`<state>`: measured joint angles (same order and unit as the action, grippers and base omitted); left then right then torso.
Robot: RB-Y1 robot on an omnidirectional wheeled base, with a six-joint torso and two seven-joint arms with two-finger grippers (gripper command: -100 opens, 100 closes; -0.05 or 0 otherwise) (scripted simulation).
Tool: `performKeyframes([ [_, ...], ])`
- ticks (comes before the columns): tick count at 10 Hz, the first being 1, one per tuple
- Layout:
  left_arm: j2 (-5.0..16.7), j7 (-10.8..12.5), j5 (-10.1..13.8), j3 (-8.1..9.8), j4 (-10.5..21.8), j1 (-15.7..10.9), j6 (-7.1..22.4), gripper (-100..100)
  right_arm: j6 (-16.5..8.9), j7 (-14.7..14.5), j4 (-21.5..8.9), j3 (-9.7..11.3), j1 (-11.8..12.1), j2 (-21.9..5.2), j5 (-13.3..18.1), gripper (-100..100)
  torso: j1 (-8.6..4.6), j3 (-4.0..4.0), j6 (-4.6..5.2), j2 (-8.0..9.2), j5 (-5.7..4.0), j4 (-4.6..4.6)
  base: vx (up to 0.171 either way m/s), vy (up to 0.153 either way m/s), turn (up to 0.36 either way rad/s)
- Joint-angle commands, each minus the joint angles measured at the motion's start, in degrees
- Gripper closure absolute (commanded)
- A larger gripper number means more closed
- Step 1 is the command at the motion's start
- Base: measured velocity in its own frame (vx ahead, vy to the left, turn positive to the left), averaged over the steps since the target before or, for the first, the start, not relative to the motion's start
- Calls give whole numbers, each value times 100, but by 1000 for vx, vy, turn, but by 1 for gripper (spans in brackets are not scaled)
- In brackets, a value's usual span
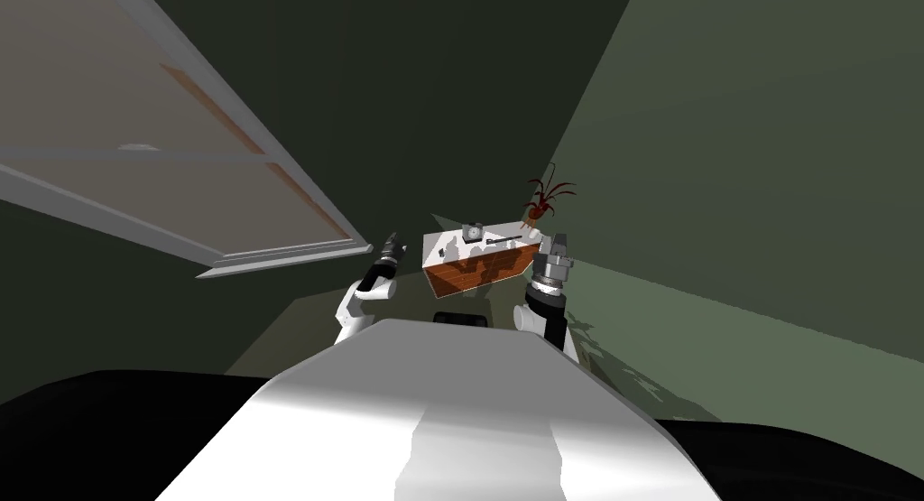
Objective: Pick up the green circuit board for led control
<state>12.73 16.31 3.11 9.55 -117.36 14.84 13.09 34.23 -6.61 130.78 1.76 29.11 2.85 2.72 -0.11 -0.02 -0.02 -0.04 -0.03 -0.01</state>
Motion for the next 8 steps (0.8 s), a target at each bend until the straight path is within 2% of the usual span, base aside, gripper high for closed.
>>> performKeyframes([
  [1,-20,3,-12,1,1,-16,172,-100,0,0,0,0,0,0,0,0,0,0,0,0,0,0,6,-12,12],
  [4,-7,181,30,119,170,-217,695,-100,0,0,0,0,0,0,0,0,3,0,0,1,1,0,16,-31,-56],
  [6,-7,181,30,119,170,-217,911,-100,0,0,0,0,0,0,0,0,0,-2,0,-4,0,-1,19,-24,-16],
  [7,-2,280,53,178,255,-311,1132,-100,0,0,0,0,0,0,0,0,6,0,-1,0,1,0,23,-24,-63],
  [8,-2,280,53,178,255,-311,1281,-100,0,0,0,0,0,0,0,0,4,-1,1,-3,1,0,25,-25,-31],
])
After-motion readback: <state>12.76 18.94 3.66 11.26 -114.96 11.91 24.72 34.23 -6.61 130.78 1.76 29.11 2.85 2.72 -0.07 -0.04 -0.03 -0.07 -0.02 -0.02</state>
